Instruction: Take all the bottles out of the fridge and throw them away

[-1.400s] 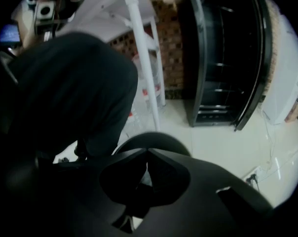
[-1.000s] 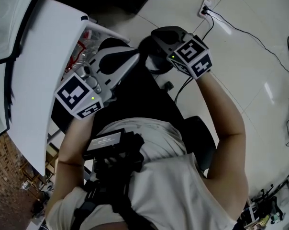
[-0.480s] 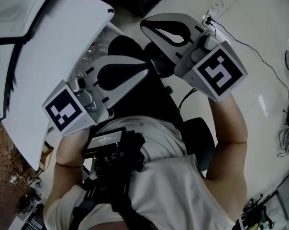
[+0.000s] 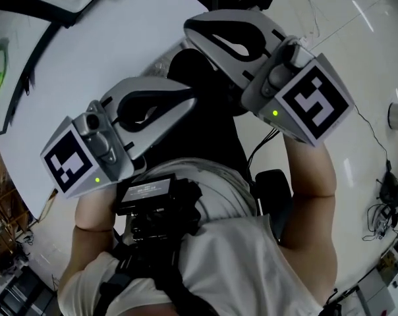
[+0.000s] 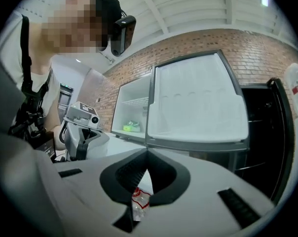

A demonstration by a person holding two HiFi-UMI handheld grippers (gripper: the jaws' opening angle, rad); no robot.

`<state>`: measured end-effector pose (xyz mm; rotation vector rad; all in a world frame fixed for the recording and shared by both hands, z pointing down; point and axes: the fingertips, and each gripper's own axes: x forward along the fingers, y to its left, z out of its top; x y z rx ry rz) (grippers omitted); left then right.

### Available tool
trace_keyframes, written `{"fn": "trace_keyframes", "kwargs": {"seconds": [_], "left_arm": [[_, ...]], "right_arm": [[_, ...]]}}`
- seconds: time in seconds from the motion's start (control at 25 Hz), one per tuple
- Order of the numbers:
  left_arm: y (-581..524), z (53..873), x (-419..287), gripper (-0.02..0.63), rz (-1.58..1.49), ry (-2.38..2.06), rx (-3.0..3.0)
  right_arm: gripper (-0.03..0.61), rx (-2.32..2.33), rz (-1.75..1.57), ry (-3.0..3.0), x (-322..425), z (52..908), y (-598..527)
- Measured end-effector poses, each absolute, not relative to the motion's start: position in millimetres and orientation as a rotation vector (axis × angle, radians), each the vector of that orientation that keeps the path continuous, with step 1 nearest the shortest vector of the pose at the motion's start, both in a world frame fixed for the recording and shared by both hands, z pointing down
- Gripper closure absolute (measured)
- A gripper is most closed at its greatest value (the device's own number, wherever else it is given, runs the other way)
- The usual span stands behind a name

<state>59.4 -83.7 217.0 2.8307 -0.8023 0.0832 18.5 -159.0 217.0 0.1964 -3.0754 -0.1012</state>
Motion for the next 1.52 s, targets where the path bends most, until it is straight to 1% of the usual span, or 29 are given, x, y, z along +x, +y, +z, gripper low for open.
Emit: {"fn": "trace_keyframes", "kwargs": {"seconds": [0.4,0.64,0.84,1.16,1.36,1.52], "left_arm": [[-56,186,-29,0.614,0.046,-1.206,2.773],[-28,177,-99,0.614,0.101,-1.511,2.689],[-4,178,-146,0.614,0.127,-1.702,2.614],[3,199,-190,0.614,0.157,-1.927,2.462],[7,204,-212,0.614,0.161,-1.967,2.395],[-9,216,-223,0.614,0.173,-1.957,2.367]], "right_arm": [[0.577,-0.069,-0.131,-3.154,-60,177,-118],[0.577,-0.265,-0.187,-3.184,-120,160,-85],[0.577,-0.408,-0.159,-3.181,-162,159,-58],[0.577,-0.605,-0.124,-3.122,-192,187,-39],[0.577,-0.677,-0.103,-3.09,-209,191,-22],[0.577,-0.667,-0.037,-3.06,-217,202,-30]]}}
